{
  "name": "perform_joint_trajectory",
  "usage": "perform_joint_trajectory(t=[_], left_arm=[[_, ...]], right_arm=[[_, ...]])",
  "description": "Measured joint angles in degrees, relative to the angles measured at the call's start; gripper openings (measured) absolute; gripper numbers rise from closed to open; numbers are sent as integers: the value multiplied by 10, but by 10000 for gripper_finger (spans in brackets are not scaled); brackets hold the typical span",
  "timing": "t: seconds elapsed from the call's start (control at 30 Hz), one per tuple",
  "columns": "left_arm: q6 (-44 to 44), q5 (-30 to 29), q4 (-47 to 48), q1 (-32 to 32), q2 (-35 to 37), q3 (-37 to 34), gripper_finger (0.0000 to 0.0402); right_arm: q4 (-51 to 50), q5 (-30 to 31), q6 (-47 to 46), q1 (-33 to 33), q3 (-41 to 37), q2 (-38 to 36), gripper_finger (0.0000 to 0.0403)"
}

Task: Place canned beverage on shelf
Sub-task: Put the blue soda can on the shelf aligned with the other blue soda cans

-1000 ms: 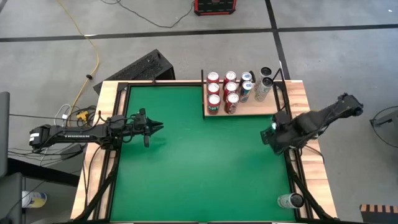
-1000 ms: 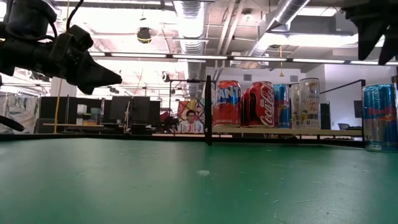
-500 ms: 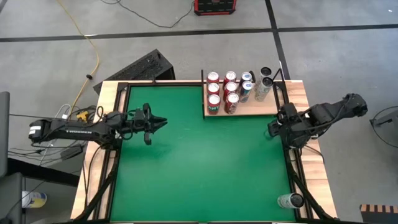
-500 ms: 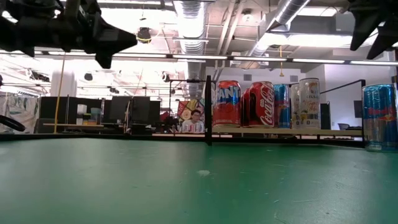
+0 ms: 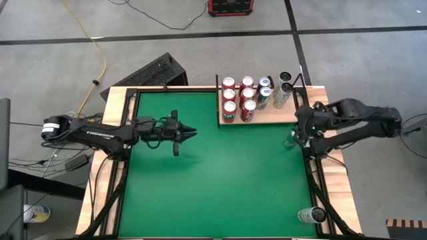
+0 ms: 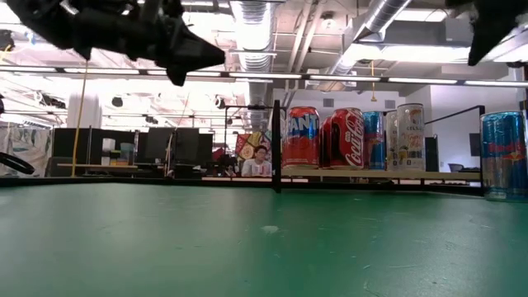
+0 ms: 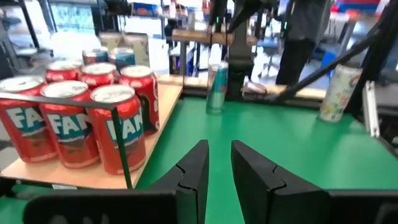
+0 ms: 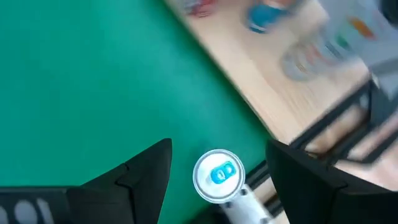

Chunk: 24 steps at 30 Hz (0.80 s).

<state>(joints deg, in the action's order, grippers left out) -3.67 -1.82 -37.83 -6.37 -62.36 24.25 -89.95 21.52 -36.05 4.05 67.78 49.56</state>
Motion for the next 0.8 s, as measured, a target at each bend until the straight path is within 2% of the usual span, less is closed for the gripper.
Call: perform_joint_trajectory(t=[0.1,0.3,0.53,0.67,0.8], left_arm=[[10,0,45,0,-24,38,56],[20,3,89,0,-53,75,56],[47,15,89,0,-52,76,56],[46,15,90,0,-51,76,56],[45,15,95,0,-51,76,56]], right_arm=[[-1,-46,136,-20,7,1,286],[0,-118,277,-47,-14,5,286],[-1,-149,364,-83,-25,41,286],[-1,-163,402,-132,-25,67,286],[-1,-162,385,-169,-25,84,286]])
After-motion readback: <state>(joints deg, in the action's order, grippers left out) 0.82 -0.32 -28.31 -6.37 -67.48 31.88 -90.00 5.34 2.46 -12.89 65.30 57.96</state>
